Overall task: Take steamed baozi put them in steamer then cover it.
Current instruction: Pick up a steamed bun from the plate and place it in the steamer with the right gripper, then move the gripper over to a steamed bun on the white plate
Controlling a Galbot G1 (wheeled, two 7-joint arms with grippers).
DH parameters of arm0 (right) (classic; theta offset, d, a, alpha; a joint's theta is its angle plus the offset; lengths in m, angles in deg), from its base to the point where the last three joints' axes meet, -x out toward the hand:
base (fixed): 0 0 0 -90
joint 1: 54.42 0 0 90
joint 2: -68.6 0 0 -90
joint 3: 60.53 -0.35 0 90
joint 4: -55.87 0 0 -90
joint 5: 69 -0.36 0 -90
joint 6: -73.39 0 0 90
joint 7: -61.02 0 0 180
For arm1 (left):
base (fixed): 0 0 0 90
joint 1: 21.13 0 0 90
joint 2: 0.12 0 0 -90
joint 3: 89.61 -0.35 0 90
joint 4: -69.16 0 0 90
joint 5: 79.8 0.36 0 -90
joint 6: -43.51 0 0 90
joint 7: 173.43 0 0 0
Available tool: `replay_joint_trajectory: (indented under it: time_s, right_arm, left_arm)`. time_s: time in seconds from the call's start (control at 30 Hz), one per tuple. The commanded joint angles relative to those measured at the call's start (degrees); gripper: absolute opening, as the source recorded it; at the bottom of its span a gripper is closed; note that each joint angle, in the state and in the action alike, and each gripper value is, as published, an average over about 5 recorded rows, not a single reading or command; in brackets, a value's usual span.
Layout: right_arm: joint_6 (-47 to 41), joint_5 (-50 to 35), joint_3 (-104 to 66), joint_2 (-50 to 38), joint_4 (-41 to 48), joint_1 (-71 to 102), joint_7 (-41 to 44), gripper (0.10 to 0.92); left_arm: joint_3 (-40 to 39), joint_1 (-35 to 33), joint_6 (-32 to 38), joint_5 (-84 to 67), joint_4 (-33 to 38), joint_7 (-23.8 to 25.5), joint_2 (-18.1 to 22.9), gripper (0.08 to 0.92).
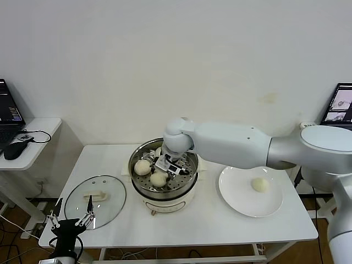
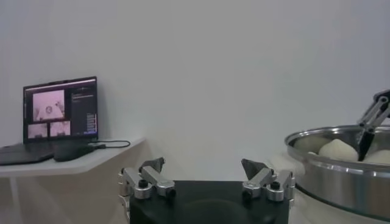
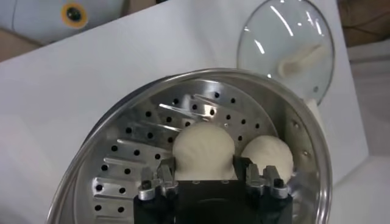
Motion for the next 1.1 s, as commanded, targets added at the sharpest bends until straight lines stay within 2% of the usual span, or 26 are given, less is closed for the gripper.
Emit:
replay_joint_trajectory:
  time_s: [0.03,0.2,0.33,0.53,0.77,0.93,1.1]
  right_arm:
    - [2.3,2.0,0.1,0.2,-0.1,-0.1,0.0,0.693]
    - [2.6,0.5,-1.2,-2.3,-1.6,-3.1,0.0,0.797]
    - [-0.2,-1.3,-3.4,-6.0,-2.9,-6.5,-0.3,0.821]
    - [-21.0,-8.8,-8.8,-14.9,-6.4,-7.7,-2.3,0.823]
    - [-36.5,-16.2,-9.4,-29.6,-16.2,-6.9,-3.4,0.823]
    - [-39.3,-15.6,-11.1,-40.0,-19.5,-1.5,-4.5,0.823]
    - [-37.8,-10.9,-16.9,-47.4,-19.4,7.8,-3.0,0.823]
  left_arm:
    - [-0.1,0.0,0.1,0.1,0.1,0.0,0.2,0.823]
    - [-0.1,0.1,0.0,0.1,0.3,0.0,0.1,0.823]
    - [0.0,0.3,0.0,0.1,0.3,0.0,-0.1,0.823]
    - [0.5,0.5,0.0,0.1,0.1,0.0,-0.8,0.823]
    - [0.0,1.3,-0.5,0.0,0.0,0.1,-1.8,0.823]
    - [-0.7,1.6,-0.8,0.1,0.0,0.2,-2.6,0.823]
    - [-1.1,1.5,-0.8,0.2,-0.5,0.3,-3.1,0.823]
